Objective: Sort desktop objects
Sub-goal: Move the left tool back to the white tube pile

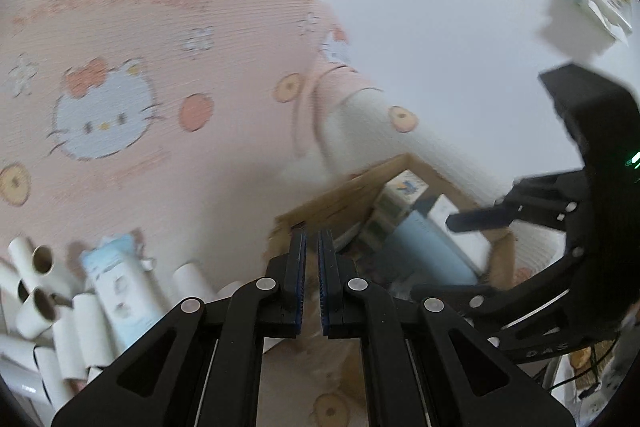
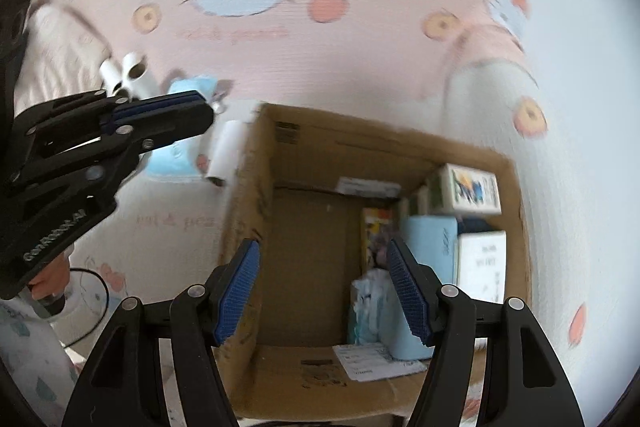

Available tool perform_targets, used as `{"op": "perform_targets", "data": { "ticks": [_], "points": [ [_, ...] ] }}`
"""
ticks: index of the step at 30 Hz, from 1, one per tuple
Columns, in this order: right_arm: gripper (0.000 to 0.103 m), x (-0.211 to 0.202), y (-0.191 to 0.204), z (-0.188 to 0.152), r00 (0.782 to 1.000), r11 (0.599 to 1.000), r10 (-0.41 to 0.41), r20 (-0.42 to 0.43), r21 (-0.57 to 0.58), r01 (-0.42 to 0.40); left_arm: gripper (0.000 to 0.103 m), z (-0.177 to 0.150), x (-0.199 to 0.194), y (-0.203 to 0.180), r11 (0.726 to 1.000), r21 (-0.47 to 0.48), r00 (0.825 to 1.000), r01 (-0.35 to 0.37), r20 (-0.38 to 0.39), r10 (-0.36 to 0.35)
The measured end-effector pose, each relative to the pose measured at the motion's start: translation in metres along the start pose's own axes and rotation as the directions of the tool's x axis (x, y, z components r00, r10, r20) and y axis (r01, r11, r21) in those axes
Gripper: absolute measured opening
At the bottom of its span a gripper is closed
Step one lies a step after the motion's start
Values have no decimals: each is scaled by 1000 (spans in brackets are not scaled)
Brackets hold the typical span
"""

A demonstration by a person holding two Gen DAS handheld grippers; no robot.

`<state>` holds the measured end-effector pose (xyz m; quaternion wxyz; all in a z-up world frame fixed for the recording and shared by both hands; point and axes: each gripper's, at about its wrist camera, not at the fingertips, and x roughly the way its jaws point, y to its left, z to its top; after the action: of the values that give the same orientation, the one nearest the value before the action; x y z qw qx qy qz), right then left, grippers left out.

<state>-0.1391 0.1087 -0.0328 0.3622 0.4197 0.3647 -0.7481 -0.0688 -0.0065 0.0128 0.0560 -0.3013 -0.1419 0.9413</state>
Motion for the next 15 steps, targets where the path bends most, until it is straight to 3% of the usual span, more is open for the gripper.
{"op": "perform_targets", "data": {
  "ticks": [8,10,15],
  "points": [
    [64,6,69,27,998,986,62,-18,-152,-64,6,-39,-26,57,984,-46,985,-172,8,172],
    [64,10,85,32,996,978,85,-32,-190,-90,6,-46,-33,71,975,-43,976,-219,10,220],
    [64,23,125,46,992,951,119,-51,-280,-129,7,-64,-51,111,931,-62,933,-360,-11,360]
  ]
}}
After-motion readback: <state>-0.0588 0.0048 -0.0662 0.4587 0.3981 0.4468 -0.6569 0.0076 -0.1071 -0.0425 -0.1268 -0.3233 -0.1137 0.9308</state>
